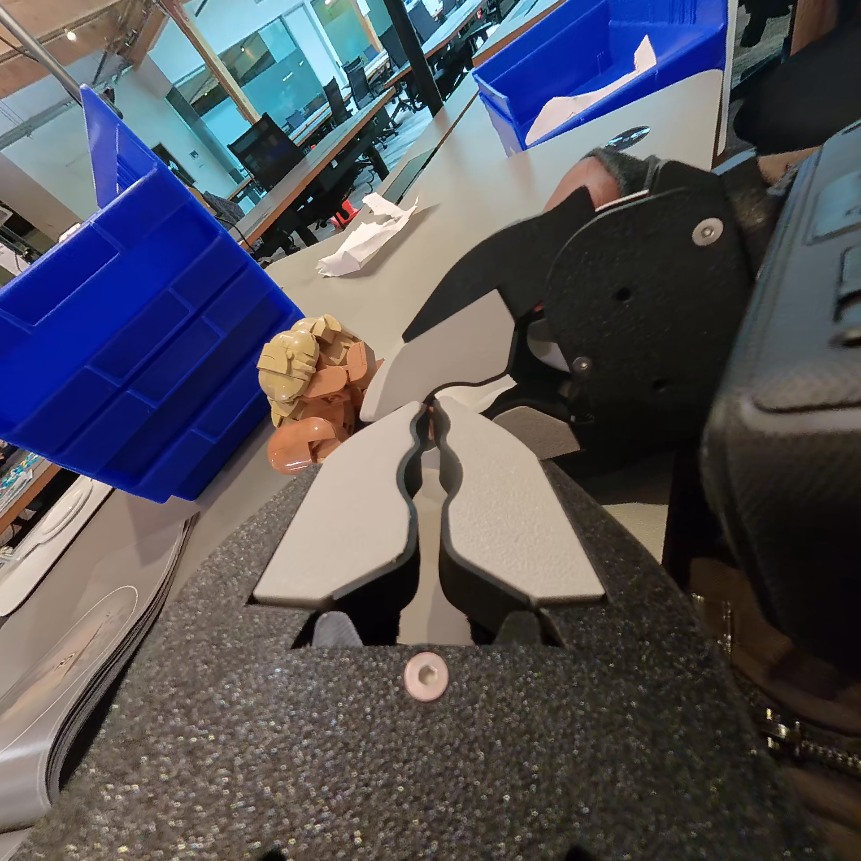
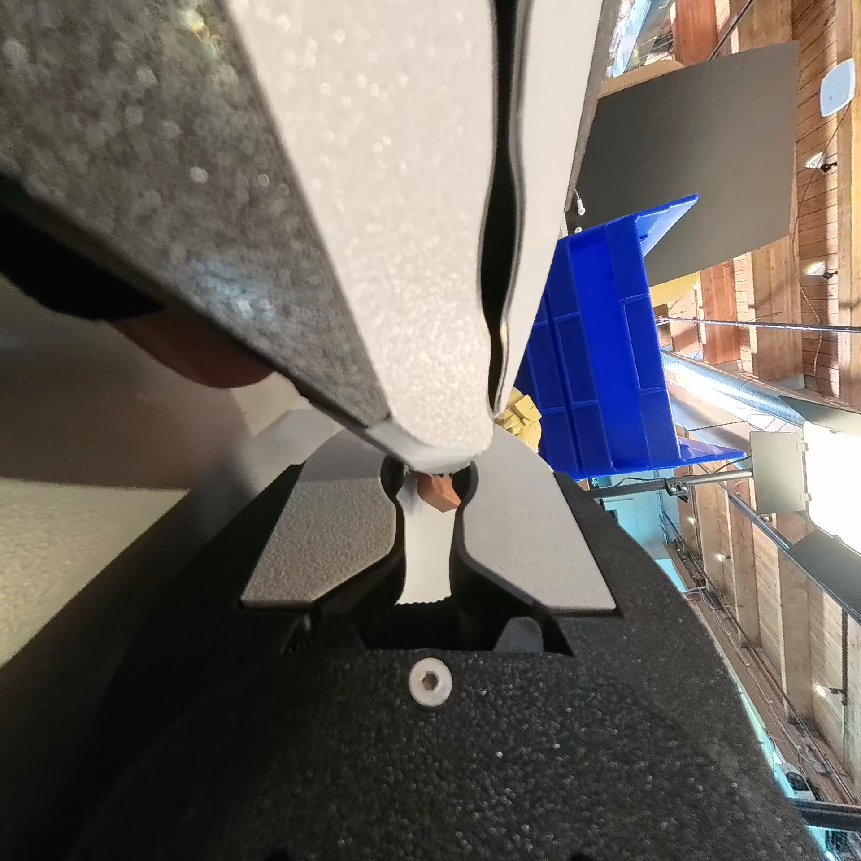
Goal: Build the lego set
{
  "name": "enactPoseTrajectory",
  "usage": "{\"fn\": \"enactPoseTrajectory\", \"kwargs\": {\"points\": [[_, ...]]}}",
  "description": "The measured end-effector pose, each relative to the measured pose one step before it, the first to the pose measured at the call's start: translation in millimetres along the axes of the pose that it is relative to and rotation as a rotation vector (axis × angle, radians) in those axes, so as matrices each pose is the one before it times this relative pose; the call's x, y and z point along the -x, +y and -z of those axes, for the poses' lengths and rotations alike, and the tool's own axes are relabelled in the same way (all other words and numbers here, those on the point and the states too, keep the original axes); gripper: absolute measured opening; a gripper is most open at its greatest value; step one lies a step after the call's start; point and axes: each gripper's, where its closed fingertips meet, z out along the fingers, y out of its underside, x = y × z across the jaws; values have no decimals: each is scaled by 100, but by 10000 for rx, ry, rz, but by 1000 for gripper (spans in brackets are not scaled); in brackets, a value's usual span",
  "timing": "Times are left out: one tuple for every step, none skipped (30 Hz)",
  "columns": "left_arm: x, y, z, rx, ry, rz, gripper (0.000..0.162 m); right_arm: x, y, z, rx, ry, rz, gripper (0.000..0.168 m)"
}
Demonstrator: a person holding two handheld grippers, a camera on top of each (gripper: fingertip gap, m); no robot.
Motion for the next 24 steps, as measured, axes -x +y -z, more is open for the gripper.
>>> {"fn": "enactPoseTrajectory", "kwargs": {"points": [[-19, -17, 4, -7, 6, -10, 2, 1, 4, -10, 1, -7, -7, 16], [-18, 4, -6, 10, 0, -16, 2, 14, 0, 8, 7, -11, 7, 16], [-23, 6, -9, 14, -10, -53, 2, 7, 18, -12, 14, 0, 15, 16], [-18, -17, -3, 6, -15, -56, 2, 0, -5, 1, -1, -4, -5, 16], [-27, -24, 1, -13, -6, -60, 2, -1, -11, 5, -10, -11, -23, 16], [-36, -24, 4, -2, 6, -41, 2, 12, -7, -1, -3, -15, -3, 16], [-52, 21, -6, 13, 28, -14, 2, 38, 9, -14, 11, -14, 15, 16], [-41, -10, -7, -6, 30, -27, 1, -17, -1, -1, -1, 8, 9, 16], [-122, -74, 24, -40, 78, -3, 1, -26, -63, 14, -35, 11, -10, 16], [-249, -88, 2, -67, 172, -1, 0, -52, -98, 29, -52, 28, -35, 16], [-703, -82, -8, -52, 467, -85, 0, -192, -44, 3, -6, 110, -62, 16], [113, -59, 28, -6, -143, 42, 0, -120, -76, -10, -33, 60, -27, 16], [41, -43, 45, -40, -55, -75, 0, -38, -64, 1, -38, 6, -35, 16], [6, -1, 39, 9, 6, 39, 0, -19, -36, 8, -31, 20, 10, 16], [1, -43, 48, -29, -17, -7, 0, -56, -11, 1, -13, 33, -13, 16], [-9, -142, 103, -88, -11, -15, 0, -97, 60, -1, 3, 24, -90, 16], [194, -201, 159, -152, -95, 68, 0, -177, 89, 5, 6, 38, -140, 15], [360, -159, 200, -165, -130, 190, 0, -116, 58, 13, -12, 13, -114, 15], [455, -139, 205, -174, -123, 293, 0, -28, -20, 11, -33, -5, -51, 15], [487, -82, 186, -143, -118, 335, 0, 2, -45, 6, -35, 4, -3, 15], [419, 7, 85, -74, -89, 308, 5, -5, -53, 10, -24, 21, 18, 15], [220, 147, -49, 37, 13, 260, 10, -12, -17, -2, -6, 12, 0, 15], [-6, 267, -186, 156, 137, 209, 15, -28, 4, -2, -1, 10, -29, 15], [-44, 331, -258, 260, 126, 116, 19, -51, -19, 16, -20, 20, -40, 16]]}}
